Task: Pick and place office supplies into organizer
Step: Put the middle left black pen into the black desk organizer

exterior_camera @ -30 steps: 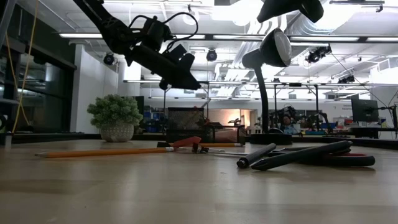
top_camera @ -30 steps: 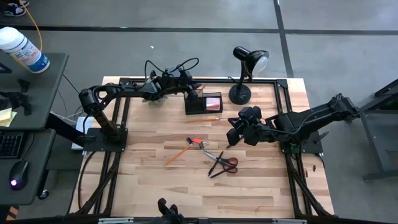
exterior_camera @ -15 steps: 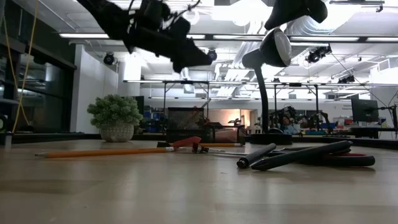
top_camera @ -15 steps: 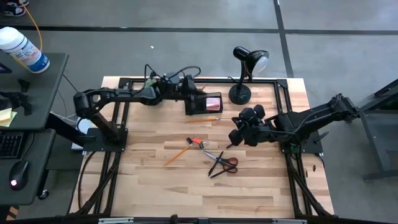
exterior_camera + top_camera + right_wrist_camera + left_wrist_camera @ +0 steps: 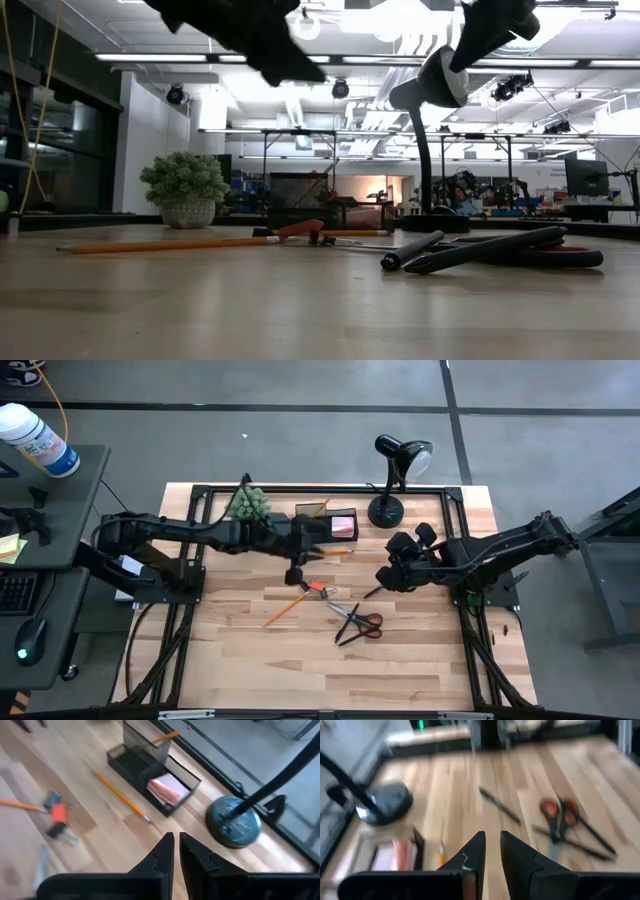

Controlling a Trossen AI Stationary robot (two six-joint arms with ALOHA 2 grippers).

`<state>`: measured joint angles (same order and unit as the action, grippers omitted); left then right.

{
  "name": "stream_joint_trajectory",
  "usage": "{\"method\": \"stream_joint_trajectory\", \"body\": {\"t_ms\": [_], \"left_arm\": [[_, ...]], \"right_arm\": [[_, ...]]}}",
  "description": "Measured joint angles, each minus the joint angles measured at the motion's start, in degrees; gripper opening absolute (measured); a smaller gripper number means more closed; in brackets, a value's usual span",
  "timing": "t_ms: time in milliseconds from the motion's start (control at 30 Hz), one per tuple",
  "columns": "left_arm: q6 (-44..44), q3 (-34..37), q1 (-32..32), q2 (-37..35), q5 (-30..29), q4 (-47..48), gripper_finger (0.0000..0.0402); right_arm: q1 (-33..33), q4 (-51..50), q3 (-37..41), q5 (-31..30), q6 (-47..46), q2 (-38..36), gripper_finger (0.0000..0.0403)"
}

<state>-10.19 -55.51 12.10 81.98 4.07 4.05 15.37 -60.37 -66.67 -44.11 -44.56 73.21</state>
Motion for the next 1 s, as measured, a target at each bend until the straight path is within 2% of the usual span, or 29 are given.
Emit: {"method": "stream_joint_trajectory", "body": {"t_ms": [200, 333, 467, 667, 767, 900, 1000], "left_arm": [[6.2, 0.0, -8.2, -0.1, -9.2, 6.9, 0.0046], [12.7, 0.0, -13.7, -0.1, -17.8, 9.8, 0.0046], [19.3, 0.0, -17.2, -0.1, -23.5, 14.2, 0.0046], [26.6, 0.0, -21.9, -0.1, -24.6, 18.2, 0.0046], [29.4, 0.5, -25.0, 0.4, -26.7, 18.9, 0.0046], [35.5, 3.9, -28.8, 0.5, -31.0, 18.1, 0.0046], [39.0, 7.2, -30.7, 0.5, -35.2, 16.8, 0.0046]], "right_arm": [[0.0, -0.3, 0.9, -2.2, 6.6, -0.1, 0.0028], [-0.1, 4.9, 7.5, -1.9, 9.2, -1.1, 0.0028], [-0.4, 15.7, 16.6, 5.0, 11.6, -3.1, 0.0028], [-0.5, 31.2, 25.4, 19.2, 20.3, -4.3, 0.0029], [-0.5, 35.1, 27.8, 23.9, 30.1, -4.2, 0.0033], [-0.5, 35.9, 28.7, 26.8, 44.2, -4.2, 0.0043], [-0.9, 37.1, 28.7, 28.9, 48.6, -4.2, 0.0054]]}}
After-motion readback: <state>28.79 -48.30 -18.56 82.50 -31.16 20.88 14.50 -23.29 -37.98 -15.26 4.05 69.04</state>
